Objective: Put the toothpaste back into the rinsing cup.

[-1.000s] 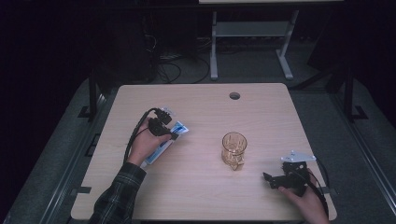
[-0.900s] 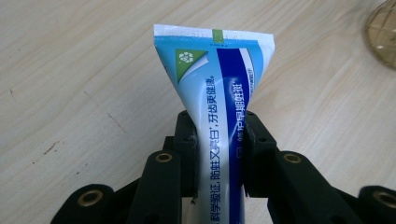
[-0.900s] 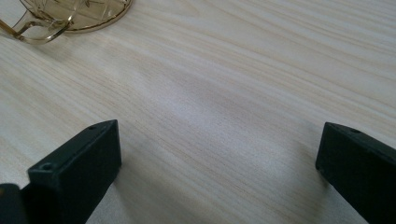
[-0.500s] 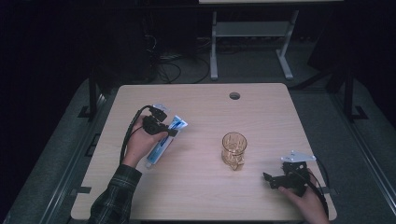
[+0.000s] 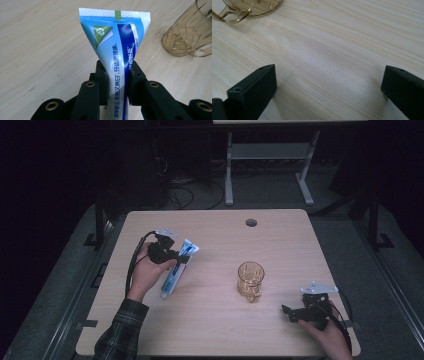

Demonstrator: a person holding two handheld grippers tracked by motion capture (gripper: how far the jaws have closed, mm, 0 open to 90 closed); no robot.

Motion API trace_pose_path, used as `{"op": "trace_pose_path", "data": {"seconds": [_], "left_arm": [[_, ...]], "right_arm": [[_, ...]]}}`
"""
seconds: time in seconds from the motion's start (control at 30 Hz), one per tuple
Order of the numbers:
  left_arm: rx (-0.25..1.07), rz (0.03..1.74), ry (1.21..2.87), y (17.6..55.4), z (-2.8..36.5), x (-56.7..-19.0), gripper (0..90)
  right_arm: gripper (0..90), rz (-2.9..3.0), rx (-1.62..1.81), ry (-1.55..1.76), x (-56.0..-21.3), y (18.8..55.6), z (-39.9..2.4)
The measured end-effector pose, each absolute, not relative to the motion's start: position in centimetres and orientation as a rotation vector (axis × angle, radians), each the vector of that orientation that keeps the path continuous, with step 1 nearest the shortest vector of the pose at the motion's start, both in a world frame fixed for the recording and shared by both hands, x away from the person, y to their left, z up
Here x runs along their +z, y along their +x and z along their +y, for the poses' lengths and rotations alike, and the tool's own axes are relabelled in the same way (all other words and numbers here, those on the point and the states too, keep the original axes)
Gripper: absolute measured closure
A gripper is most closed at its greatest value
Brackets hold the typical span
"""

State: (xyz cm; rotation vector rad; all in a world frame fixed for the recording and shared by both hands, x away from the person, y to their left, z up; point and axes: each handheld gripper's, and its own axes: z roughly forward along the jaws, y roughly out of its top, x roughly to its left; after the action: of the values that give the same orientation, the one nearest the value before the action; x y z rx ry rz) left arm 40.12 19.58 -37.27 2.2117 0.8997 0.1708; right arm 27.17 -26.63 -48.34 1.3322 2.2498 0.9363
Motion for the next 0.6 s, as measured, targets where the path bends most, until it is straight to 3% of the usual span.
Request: {"op": "trace_pose_path", "data": {"seconds": [0.6], "left_arm": [[0.174,0.758,2.034,38.5,21.1,-34.9,73.9]], "right_arm": [[0.0,2.250,0.936,1.332,-48.3,27.2,-26.6]]}}
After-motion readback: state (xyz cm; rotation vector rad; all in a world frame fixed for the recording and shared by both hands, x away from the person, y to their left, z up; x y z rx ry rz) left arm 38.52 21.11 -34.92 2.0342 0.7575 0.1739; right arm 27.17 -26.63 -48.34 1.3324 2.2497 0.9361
